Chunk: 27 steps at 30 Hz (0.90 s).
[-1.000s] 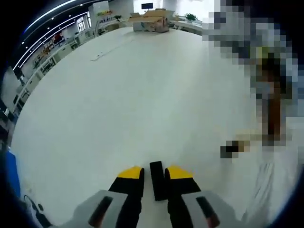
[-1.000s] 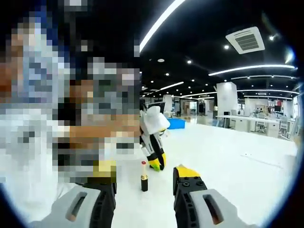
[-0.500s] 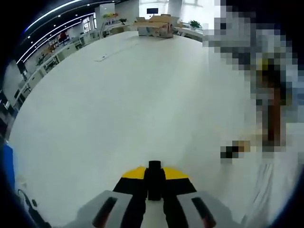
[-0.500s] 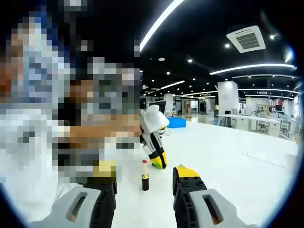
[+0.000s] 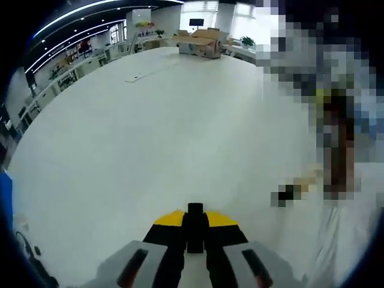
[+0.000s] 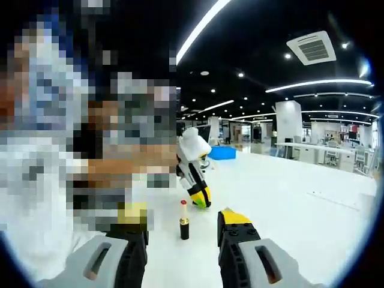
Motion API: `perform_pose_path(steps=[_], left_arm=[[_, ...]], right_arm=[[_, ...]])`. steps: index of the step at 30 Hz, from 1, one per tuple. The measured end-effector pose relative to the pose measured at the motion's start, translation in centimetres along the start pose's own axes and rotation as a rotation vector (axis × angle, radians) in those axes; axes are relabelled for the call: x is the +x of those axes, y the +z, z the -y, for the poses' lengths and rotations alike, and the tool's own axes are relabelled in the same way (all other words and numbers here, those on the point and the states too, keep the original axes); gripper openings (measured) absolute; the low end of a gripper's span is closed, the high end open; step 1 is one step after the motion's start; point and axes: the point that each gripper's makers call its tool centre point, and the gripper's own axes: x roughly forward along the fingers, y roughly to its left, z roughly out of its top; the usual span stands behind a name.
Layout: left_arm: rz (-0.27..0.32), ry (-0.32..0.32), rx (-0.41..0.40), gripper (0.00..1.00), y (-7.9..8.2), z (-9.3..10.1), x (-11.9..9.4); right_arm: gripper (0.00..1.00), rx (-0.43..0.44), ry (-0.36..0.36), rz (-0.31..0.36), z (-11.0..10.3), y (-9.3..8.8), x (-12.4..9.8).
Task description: Unscrew the lipstick cap, remove the lipstick, and put the cap back on the lipstick
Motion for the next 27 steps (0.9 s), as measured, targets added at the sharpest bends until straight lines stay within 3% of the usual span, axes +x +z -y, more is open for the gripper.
perform_pose_path(steps=[9, 15, 19, 27], left_arm=[[0.158, -0.04, -0.03, 0.13, 2.4, 0.8, -3.0], [0.309, -0.101, -0.048, 0.13, 4.7, 2.1, -5.6], [0.438, -0.151, -0.067, 0.13, 6.5, 3.5, -7.6], [0.706, -0.331, -0.07, 0.13, 9.8, 7.2, -12.5]], right_arm=[[0.43, -0.004, 0.015, 0.002, -0.6, 0.2, 0.2], [0.43, 0.012, 0.019, 0.025, -0.7, 0.8, 0.3], [0.42, 0.012, 0.029, 0.045, -1.2, 1.3, 0.4], [0.38, 0.054, 0.071, 0.132, -2.7, 3.5, 0.7]])
